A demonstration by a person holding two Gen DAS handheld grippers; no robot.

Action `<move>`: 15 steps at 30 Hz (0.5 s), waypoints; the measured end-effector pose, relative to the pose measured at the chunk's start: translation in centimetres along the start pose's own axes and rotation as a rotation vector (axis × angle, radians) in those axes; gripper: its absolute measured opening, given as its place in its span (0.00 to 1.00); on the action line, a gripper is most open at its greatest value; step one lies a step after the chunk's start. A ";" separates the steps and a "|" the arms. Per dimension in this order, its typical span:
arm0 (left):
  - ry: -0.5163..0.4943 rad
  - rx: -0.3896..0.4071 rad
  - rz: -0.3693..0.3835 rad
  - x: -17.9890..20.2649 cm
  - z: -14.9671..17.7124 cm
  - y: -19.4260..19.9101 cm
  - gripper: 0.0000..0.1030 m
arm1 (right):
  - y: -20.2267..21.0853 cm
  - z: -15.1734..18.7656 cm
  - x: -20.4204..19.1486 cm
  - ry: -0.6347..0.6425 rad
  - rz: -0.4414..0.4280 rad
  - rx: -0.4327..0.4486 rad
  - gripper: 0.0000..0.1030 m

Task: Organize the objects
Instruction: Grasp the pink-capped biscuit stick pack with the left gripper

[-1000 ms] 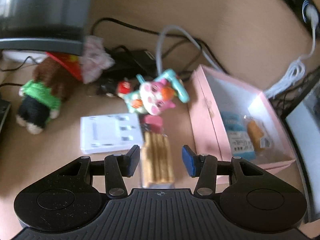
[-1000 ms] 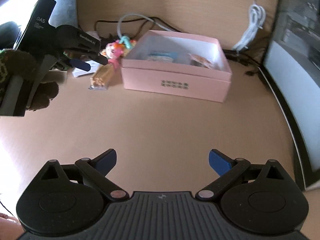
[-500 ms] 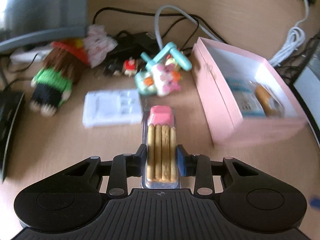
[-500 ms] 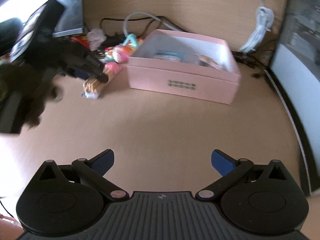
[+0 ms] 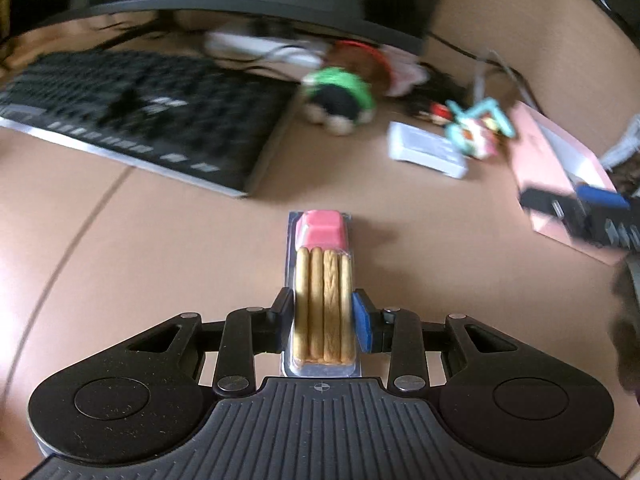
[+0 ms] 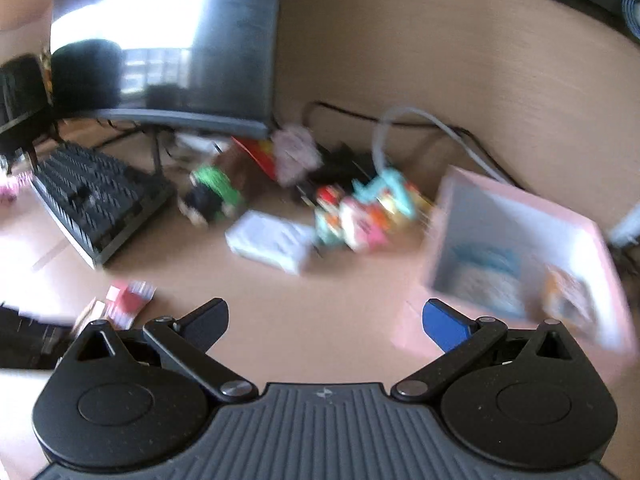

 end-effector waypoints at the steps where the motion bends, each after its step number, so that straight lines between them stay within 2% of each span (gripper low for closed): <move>1: 0.013 -0.001 -0.004 -0.8 0.1 0.3 0.34 | -1.0 -0.7 -0.7 -0.014 -0.011 0.003 1.00; 6: 0.015 -0.002 0.012 -2.6 0.1 1.0 0.35 | -7.1 -3.2 -3.0 -0.152 -0.017 -0.029 1.00; 10: -0.035 0.018 0.030 -2.5 0.3 1.0 0.35 | -11.5 -3.7 -4.2 -0.203 0.080 -0.052 1.00; 13: -0.051 0.022 0.057 -2.7 0.4 0.7 0.36 | -13.3 -3.4 -4.7 -0.145 0.164 -0.057 0.99; 14: -0.058 0.020 0.068 -2.8 0.3 0.6 0.37 | -13.4 -3.2 -4.8 -0.121 0.181 -0.057 0.96; 15: -0.060 0.020 0.074 -2.9 0.2 0.5 0.37 | -13.5 -3.1 -4.9 -0.089 0.196 -0.056 0.85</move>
Point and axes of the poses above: each gripper's, at about its wrist camera, not at the fingertips, and y roughly against the way its jaws point, x to its right, z to its underside, the point moved 9 cm from there along -y, roughly the way its jaws point, and after that the axes turned 4 degrees about -y, right-handed, at the moved point
